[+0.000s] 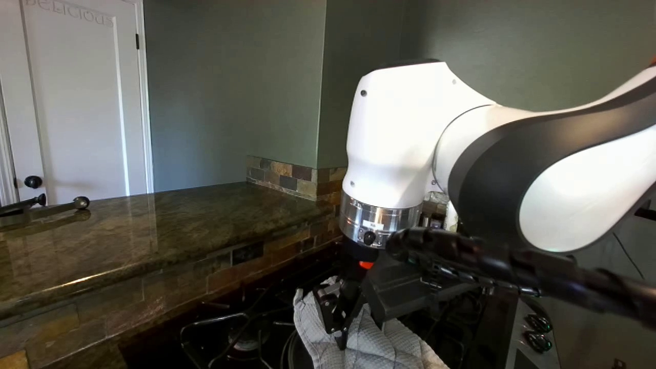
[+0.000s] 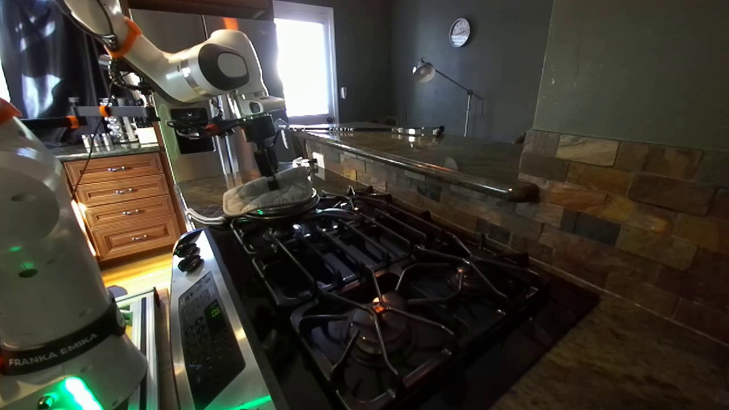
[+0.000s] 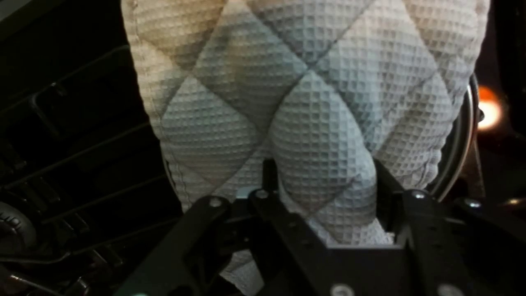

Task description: Move the pan to the left then put the glass lid on the pan.

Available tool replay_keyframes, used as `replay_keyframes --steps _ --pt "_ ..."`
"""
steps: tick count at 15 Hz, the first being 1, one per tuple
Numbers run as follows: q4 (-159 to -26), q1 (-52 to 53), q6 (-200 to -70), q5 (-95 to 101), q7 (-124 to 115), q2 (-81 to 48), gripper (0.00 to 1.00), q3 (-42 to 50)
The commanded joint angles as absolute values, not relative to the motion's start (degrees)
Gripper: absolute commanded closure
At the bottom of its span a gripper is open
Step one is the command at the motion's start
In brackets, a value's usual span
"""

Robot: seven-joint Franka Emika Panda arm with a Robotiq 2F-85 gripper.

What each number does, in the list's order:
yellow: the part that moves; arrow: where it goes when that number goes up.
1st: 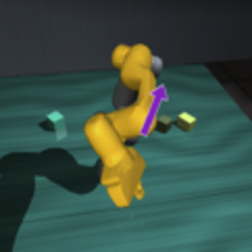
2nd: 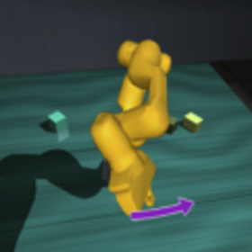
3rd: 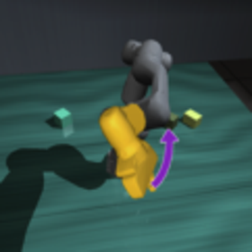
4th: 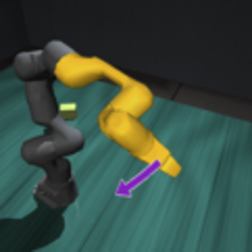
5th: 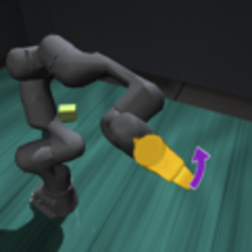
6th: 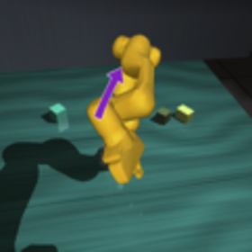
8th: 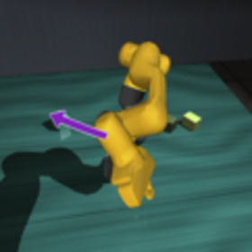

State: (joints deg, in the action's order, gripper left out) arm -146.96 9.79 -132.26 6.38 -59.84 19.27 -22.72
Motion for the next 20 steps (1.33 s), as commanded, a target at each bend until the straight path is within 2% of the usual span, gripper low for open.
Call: replay_keyframes --steps 1,20 --pt "-146.68 9.88 -132.57 7.78 -61.88 18.9 0.7 -23.15" --pt "-146.15 9.84 -134.96 9.57 -62.93 15.59 0.7 -22.66"
